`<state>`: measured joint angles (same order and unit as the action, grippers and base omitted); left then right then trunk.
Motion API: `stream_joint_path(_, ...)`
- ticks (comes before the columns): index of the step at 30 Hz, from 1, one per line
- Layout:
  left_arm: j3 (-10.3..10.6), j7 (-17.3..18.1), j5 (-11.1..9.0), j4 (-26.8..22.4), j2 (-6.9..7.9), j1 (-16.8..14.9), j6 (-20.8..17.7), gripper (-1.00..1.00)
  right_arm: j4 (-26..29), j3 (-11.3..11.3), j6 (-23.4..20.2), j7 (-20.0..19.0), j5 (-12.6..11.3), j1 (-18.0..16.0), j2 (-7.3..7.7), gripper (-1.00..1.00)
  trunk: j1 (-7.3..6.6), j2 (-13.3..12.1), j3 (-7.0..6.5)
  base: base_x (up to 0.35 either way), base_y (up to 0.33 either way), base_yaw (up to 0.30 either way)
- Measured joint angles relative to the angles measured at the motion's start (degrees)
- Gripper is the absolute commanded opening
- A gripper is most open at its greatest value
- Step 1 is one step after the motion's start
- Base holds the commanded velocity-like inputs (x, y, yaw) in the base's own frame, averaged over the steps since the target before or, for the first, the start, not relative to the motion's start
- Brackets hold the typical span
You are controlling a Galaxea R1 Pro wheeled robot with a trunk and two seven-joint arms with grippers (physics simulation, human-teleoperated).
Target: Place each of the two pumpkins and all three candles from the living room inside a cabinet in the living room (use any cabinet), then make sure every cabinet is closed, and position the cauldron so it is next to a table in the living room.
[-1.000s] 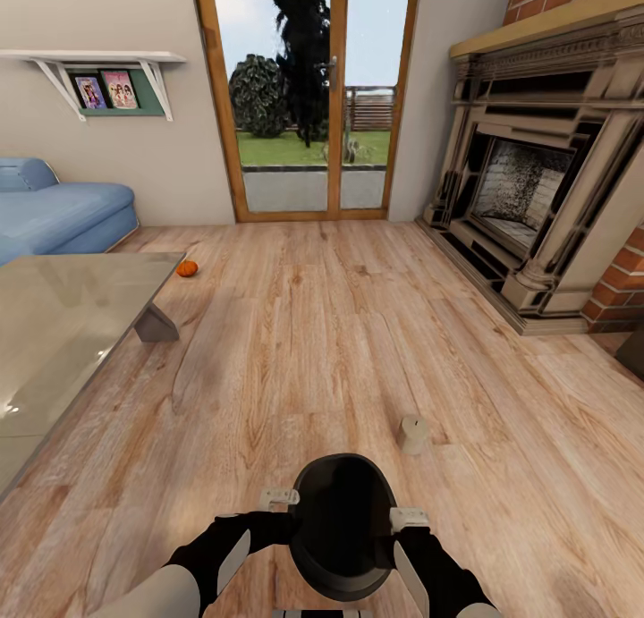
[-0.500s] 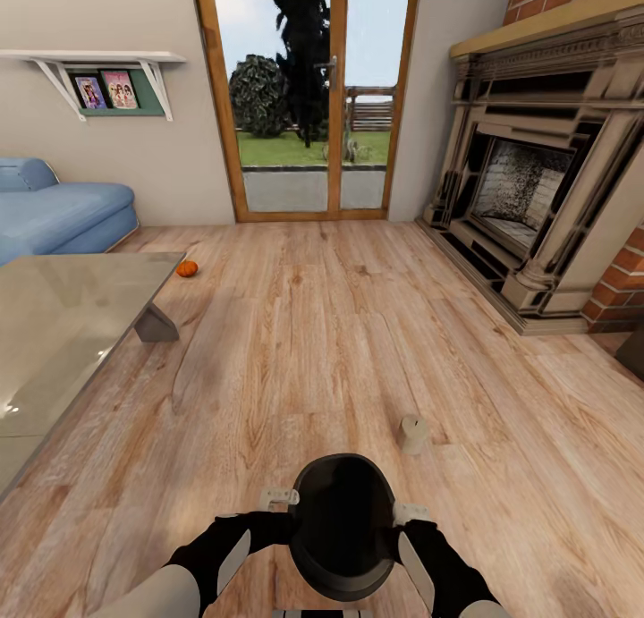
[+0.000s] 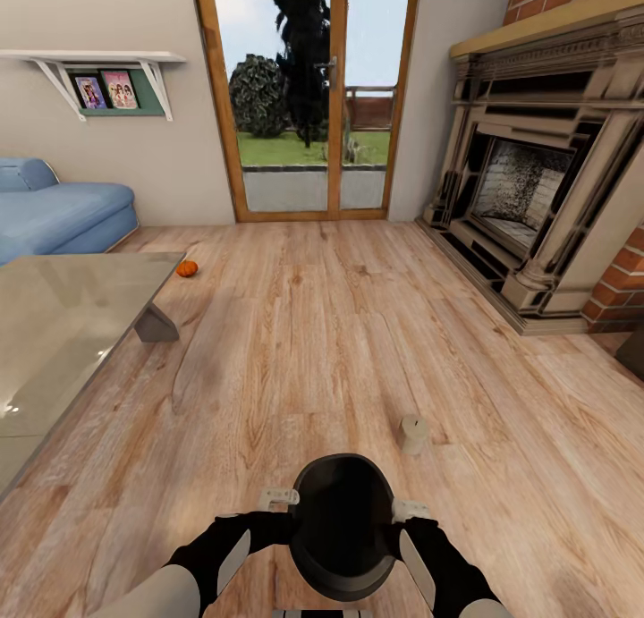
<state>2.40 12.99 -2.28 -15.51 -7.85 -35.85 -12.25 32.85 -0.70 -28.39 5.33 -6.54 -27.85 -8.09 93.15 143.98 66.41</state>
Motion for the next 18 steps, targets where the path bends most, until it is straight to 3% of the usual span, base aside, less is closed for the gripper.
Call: stream_joint_path(18, -0.31, 0.02, -0.03, 0.01, 0.02, 0.0, 0.0, -1.0, 1.1, -0.08, -0.14, -0.07, -0.23, 0.1, 0.08, -1.0, 0.01, 0.0, 0.01, 0.0, 0.0, 0.0)
